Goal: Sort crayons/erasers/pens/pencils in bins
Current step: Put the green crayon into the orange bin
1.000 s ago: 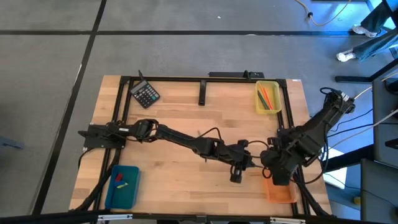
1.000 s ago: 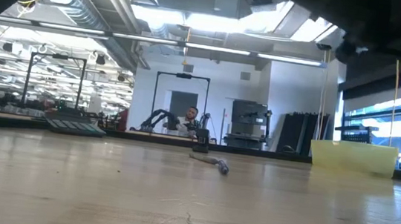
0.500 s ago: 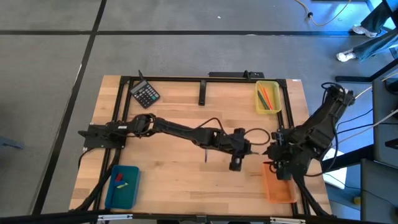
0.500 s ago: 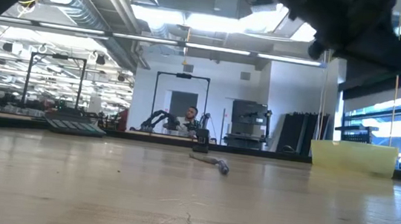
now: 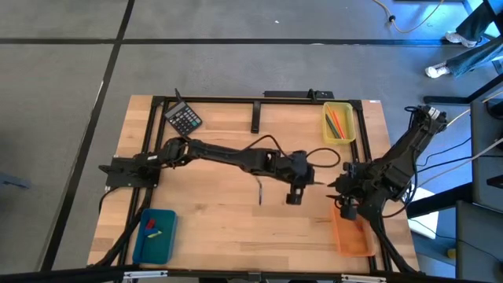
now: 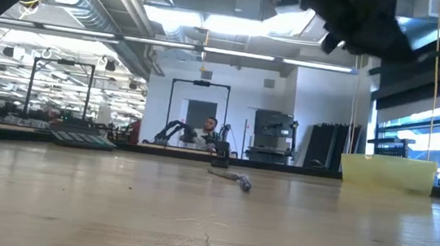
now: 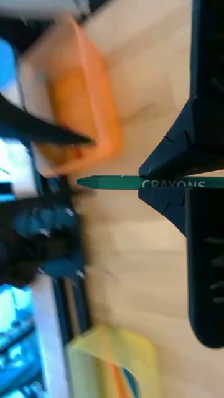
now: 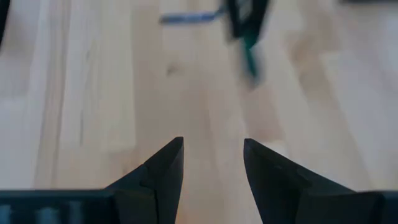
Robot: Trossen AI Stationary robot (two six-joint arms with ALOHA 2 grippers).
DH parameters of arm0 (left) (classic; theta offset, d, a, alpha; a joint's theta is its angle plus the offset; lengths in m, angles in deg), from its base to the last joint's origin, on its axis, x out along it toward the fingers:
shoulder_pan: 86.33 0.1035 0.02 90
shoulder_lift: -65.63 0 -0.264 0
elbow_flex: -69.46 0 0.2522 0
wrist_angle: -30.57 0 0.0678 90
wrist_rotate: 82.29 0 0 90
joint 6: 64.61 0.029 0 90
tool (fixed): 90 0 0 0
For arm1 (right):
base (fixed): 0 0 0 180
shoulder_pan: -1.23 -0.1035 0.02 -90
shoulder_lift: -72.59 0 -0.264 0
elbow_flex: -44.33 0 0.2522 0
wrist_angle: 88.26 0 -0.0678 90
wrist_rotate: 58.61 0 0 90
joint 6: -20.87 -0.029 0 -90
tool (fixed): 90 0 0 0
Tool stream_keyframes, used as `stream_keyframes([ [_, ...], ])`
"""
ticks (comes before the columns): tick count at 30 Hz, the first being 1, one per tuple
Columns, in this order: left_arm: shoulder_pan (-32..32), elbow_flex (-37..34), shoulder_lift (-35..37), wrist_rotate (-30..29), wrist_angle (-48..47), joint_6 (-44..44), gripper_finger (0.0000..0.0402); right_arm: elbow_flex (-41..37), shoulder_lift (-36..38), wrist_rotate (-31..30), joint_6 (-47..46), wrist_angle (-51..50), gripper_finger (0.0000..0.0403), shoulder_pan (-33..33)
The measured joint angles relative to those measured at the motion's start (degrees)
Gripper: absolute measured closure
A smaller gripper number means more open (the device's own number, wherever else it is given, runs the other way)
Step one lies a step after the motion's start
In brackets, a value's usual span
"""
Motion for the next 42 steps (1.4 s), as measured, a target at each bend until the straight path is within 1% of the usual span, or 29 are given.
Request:
stream_keyframes([
  [2,-0.2,0.0,0.1,0.7,0.6,0.3,0.0397,0.0,0.0,-2.7,0.2,0.2,0.0233,0.0],
  [4,-0.3,0.0,0.2,1.2,0.2,1.1,0.0396,0.0,0.0,-3.7,0.1,0.2,0.0233,0.0],
  [6,-0.3,0.0,0.2,1.6,-1.0,1.3,0.0396,0.4,0.0,-3.5,0.4,0.0,0.0233,0.5],
  [11,-0.3,0.0,0.2,1.7,-3.7,2.0,0.0395,3.2,0.0,-1.1,4.7,0.7,0.0233,3.3],
  [15,-1.0,0.0,0.2,1.5,-3.8,5.6,0.0395,4.1,0.0,-0.9,11.2,4.3,0.0233,6.3],
  [17,-1.6,0.0,0.2,1.5,-3.8,8.9,0.0395,4.1,-0.2,1.4,14.0,7.1,0.0233,8.8],
  [21,-3.1,0.0,0.2,0.2,-3.8,13.1,0.0395,4.1,-1.6,9.8,18.1,11.3,0.0233,14.2],
  [27,-4.3,0.0,0.2,-7.0,-4.2,13.7,0.0395,4.1,-5.0,16.9,21.4,13.8,0.0233,18.5],
  [29,-4.3,0.0,0.1,-7.8,-5.0,13.7,0.0395,4.1,-6.3,18.7,22.5,14.2,0.0233,19.5],
  [33,-4.3,0.0,0.1,-8.0,-6.0,13.3,0.0394,4.1,-8.3,18.9,23.7,13.6,0.0234,21.5],
  [35,-4.3,0.0,0.1,-8.0,-6.1,13.3,0.0395,4.1,-9.1,18.9,23.9,13.6,0.0242,22.0],
  [37,-4.3,0.0,0.1,-8.0,-6.1,13.3,0.0395,4.1,-9.2,18.9,24.0,13.6,0.0259,22.5],
  [42,-4.3,0.0,0.1,-8.2,-6.2,13.1,0.0394,4.1,-9.0,19.1,24.2,13.6,0.0318,23.0],
])
